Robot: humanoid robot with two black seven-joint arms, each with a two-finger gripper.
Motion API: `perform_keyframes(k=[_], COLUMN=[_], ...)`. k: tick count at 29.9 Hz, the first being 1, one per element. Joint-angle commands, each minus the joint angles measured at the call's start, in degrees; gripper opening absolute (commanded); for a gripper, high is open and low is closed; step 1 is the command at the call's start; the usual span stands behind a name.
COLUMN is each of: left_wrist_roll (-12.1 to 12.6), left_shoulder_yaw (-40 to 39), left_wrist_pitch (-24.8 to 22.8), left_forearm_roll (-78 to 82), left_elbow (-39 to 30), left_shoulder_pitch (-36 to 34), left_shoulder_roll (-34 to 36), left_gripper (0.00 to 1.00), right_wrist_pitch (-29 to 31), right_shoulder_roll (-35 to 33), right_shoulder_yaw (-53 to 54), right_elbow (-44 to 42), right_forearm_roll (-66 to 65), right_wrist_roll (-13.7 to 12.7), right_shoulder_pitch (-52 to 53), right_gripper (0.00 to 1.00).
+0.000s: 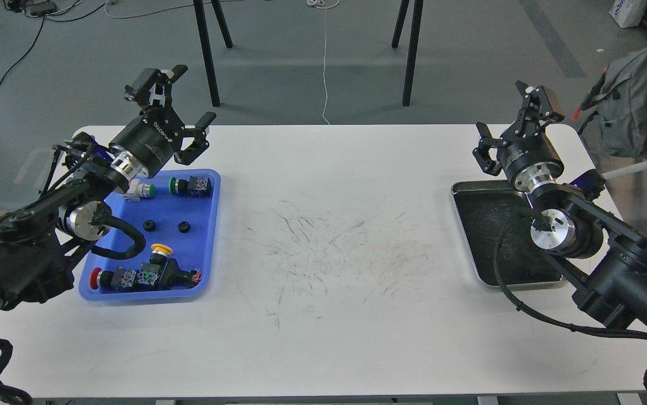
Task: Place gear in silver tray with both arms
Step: 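Move the left gripper above the blue tray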
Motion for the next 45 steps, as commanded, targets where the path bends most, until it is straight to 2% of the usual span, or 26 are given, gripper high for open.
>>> perform_keyframes(k=[1,6,14,24,28,34,40,43,45], left_wrist_roll=[0.0,0.0,0.0,0.0,0.0,0.0,0.0,0.0,0.0], left_shoulder_yaw=[0.0,0.1,2.0,4.3,3.9,2.9,-4.5,-4.3,-4.1], left_wrist_pitch=[0.5,2.3,2.3,2.7,6.2,7.5,7.1,5.2,2.0], left_forearm_roll=[0.0,0.3,0.5,0.8,0.0,-0.3,-0.1,0.3,0.0], left_elbow=[0.0,-0.1,-0.7,-5.1,-5.2,-6.1,-5.3,-6.1,-6.2], left_shoulder_pitch=[0.1,0.4,0.0,-0.3,-0.3,0.1,1.1,1.5,1.6], left_shoulder_roll=[0.1,-0.1,0.6,4.3,4.6,4.6,2.6,2.3,1.8], left_gripper=[1.0,1.0,1.0,1.0,1.0,1.0,1.0,1.0,1.0], right_wrist_pitch=[0.1,0.0,0.0,0.0,0.0,0.0,-0.1,-0.1,0.0], right_shoulder_roll=[-0.1,0.1,0.2,0.4,0.5,0.5,0.4,0.3,0.4], right_shoulder_yaw=[0.0,-0.2,-0.2,-0.2,-0.3,-0.4,-0.4,-0.4,-0.4], right_elbow=[0.0,0.0,0.0,-0.2,-0.2,-0.2,-0.2,-0.2,-0.2], right_forearm_roll=[0.0,0.0,0.0,0.0,-0.1,-0.1,-0.1,-0.1,-0.1], right_wrist_roll=[0.1,0.3,0.4,0.4,0.4,0.4,0.4,0.4,0.4], right_shoulder_pitch=[-0.1,-0.1,-0.1,-0.2,-0.3,-0.2,-0.3,-0.3,-0.3], right_gripper=[0.99,0.99,0.99,0.99,0.99,0.99,0.99,0.99,0.99])
